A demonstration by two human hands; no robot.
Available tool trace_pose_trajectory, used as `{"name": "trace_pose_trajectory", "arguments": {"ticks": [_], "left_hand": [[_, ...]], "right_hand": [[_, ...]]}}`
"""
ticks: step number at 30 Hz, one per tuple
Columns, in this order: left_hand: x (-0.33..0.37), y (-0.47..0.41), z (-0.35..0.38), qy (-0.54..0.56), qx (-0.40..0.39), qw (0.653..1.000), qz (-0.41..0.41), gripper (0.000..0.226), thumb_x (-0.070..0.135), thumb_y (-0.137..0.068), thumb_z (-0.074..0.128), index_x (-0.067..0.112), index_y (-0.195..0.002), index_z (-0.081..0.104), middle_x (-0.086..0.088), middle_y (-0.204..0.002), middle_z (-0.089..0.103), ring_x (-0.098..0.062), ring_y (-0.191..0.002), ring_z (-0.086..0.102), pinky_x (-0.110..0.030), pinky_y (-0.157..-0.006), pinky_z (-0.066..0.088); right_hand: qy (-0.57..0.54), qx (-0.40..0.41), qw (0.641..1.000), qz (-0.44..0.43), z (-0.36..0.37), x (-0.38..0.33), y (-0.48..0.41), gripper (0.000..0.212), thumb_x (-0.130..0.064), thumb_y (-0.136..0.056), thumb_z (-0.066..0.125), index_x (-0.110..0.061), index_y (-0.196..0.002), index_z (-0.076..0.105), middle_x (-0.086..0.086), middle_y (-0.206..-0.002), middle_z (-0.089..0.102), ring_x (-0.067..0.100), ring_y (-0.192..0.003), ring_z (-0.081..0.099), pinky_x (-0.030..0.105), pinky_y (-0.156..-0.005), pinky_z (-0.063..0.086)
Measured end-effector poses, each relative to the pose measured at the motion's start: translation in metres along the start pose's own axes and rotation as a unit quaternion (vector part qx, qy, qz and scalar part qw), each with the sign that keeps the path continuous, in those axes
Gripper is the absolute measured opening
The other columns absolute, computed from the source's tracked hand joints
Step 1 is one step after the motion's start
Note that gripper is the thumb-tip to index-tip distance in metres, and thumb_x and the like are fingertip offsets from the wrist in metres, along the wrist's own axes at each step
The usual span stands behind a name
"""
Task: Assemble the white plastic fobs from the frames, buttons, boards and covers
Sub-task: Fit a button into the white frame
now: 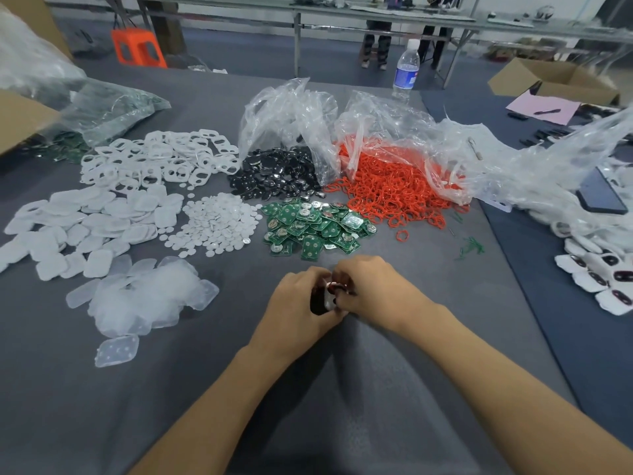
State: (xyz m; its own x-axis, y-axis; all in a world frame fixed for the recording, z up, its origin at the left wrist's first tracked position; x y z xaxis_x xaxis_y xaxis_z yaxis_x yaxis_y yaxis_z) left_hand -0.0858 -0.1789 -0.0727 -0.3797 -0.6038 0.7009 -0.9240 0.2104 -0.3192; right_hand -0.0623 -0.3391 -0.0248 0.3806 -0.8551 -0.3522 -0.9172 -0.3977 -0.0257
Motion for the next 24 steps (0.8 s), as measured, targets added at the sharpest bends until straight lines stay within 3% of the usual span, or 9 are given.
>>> {"name": "trace_pose_trajectory", "arguments": {"ticks": [6,13,18,24], "left_hand": [[-0.003,-0.014,0.000,-0.038,0.001,0.999,0.020,0.033,0.033,-0.082,0.080,0.016,-0.108,0.071,0.001,-0.100,0.069,-0.020,-0.095,0.052,-0.035,-0.084,0.046],[-0.008,-0.013,0.003,-0.032,-0.001,0.999,0.010,0.039,0.046,-0.081,0.069,0.021,-0.111,0.070,0.006,-0.101,0.065,-0.013,-0.096,0.048,-0.025,-0.083,0.042],[-0.009,-0.013,0.004,-0.029,0.007,1.000,0.007,0.037,0.037,-0.080,0.080,0.021,-0.111,0.070,0.008,-0.102,0.065,-0.012,-0.094,0.047,-0.017,-0.078,0.033],[-0.008,-0.013,0.002,-0.024,0.005,1.000,0.000,0.037,0.037,-0.079,0.083,0.020,-0.110,0.071,0.005,-0.106,0.065,-0.017,-0.098,0.052,-0.028,-0.085,0.044]], "right_hand": [[0.009,0.006,1.000,0.004,-0.003,0.002,-0.008,0.018,-0.022,-0.087,0.067,-0.017,-0.104,0.065,0.007,-0.100,0.062,0.029,-0.095,0.059,0.037,-0.078,0.046],[0.007,0.015,1.000,0.019,-0.002,0.001,-0.005,0.022,-0.025,-0.088,0.068,-0.015,-0.106,0.061,0.007,-0.103,0.058,0.031,-0.096,0.057,0.041,-0.082,0.047],[0.013,0.012,1.000,0.017,-0.002,-0.001,-0.004,0.024,-0.028,-0.094,0.064,-0.015,-0.114,0.067,0.009,-0.105,0.058,0.031,-0.098,0.058,0.041,-0.086,0.047],[0.013,0.011,1.000,0.021,-0.001,0.001,-0.006,0.023,-0.027,-0.095,0.064,-0.016,-0.113,0.068,0.008,-0.106,0.059,0.030,-0.100,0.059,0.040,-0.087,0.048]]}}
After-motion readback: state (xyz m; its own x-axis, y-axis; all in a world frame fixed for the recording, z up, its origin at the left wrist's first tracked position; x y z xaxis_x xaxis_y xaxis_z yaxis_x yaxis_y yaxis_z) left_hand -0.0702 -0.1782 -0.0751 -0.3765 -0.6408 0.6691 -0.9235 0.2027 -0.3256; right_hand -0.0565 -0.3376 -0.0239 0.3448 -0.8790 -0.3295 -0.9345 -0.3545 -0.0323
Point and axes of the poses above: each hand's wrist, its own y-axis away from the middle knuckle, its own z-axis out of the palm, x = y × z, the point moved 2 cm from there along -y, towards the middle knuckle
